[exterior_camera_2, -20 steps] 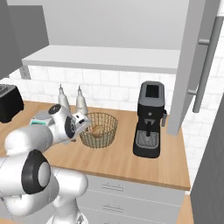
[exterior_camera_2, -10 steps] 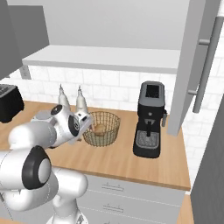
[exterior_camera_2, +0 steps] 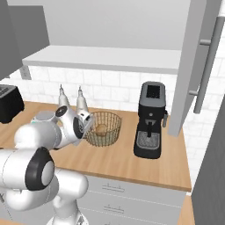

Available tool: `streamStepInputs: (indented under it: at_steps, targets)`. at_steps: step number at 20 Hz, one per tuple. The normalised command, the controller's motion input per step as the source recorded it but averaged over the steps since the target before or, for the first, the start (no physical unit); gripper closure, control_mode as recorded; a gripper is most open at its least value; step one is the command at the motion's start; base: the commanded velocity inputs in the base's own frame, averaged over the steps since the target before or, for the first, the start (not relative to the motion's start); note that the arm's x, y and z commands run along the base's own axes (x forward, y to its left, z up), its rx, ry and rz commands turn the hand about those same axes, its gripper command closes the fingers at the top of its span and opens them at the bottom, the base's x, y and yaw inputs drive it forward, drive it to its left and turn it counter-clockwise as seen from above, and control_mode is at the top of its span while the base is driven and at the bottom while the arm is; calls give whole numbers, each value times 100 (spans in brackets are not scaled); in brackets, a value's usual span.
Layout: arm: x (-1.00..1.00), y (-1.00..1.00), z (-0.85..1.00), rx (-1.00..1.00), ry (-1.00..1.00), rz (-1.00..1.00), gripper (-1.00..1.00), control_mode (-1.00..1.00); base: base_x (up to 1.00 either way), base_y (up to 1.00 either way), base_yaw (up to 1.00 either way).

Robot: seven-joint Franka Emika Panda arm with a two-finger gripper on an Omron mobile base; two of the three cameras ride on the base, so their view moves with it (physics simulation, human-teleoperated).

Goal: Open the cabinet, pick up the bread from the cabinet and place it in the basket. Then move the basket to the dining counter.

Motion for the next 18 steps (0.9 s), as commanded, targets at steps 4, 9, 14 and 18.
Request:
streamStepInputs:
  at_steps: [4,9,14,18]
  targets:
    - [4,-6,0,0,4,9,100,-100,0,0,0]
    - [-6,-12,0,0,9,9,100,-100,0,0,0]
    - [-55,-17,66,0,-4,13,100,-100,0,0,0]
    - [-78,-49,66,0,-3,10,100,-100,0,0,0]
